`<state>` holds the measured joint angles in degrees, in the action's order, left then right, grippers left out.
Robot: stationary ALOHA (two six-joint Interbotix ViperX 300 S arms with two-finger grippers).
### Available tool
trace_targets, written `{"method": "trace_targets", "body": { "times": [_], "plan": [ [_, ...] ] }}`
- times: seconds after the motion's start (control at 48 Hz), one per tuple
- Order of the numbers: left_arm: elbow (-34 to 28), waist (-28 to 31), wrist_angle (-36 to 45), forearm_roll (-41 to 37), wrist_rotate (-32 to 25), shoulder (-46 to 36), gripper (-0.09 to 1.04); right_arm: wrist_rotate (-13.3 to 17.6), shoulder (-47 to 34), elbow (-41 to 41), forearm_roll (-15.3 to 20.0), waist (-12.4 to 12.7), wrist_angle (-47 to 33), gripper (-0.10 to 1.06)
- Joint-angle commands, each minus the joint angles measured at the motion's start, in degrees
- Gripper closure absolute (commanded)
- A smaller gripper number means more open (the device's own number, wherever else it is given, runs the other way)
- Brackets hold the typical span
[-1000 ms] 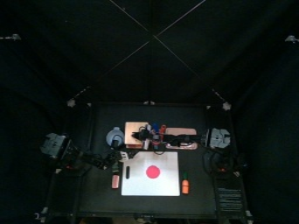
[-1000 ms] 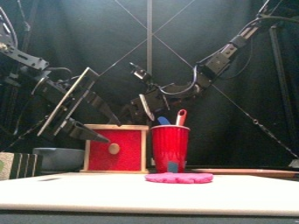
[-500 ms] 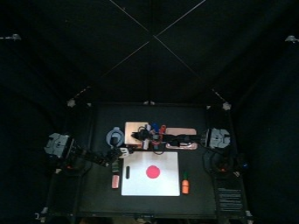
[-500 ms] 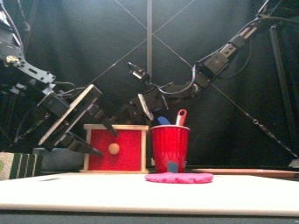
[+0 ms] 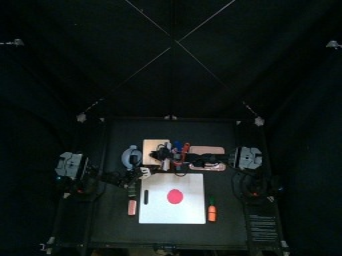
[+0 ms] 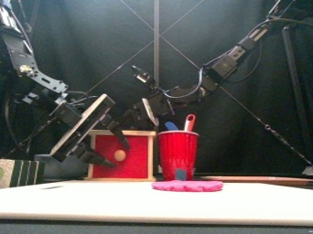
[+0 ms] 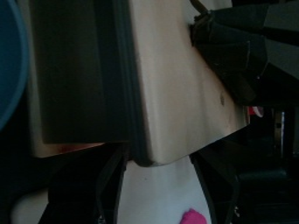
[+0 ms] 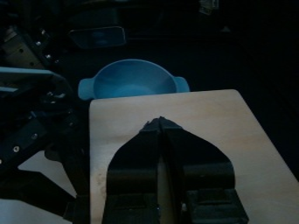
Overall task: Get the cutter from the drawer then cut the dough then place the extra dough in the bowl
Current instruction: Open the drawer
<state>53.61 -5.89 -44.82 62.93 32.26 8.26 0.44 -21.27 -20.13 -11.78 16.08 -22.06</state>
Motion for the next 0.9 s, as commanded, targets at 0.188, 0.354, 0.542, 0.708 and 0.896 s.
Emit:
{"method": "trace_targets", "body": {
  "times": [0.188, 0.354, 0.542, 0.708, 0.896],
  "plan": [
    [-1.32, 1.05, 0.53, -0.18, -0.18, 0.35, 0.1, 0.09, 0.09, 0.62, 0.35, -0.09, 0.79, 0.95],
    [-0.97, 0.97, 0.79, -0.18, -0.26, 0.44, 0.18, 0.09, -0.44, 0.62, 0.35, -0.26, 0.79, 0.95],
    [-0.97, 0.97, 2.64, -0.26, -0.35, 0.97, 0.3, 0.09, -0.53, 0.62, 0.44, -0.35, 0.88, 0.95],
    [-0.79, 0.7, 4.75, -0.18, -0.26, 1.05, 0.35, 0.09, -0.53, 0.7, 0.53, -0.35, 1.14, 0.95],
    [-0.7, -1.23, 5.19, 0.26, 0.0, 0.88, 0.36, 0.09, -0.53, 0.7, 0.53, -0.35, 2.46, 0.95]
  ]
}}
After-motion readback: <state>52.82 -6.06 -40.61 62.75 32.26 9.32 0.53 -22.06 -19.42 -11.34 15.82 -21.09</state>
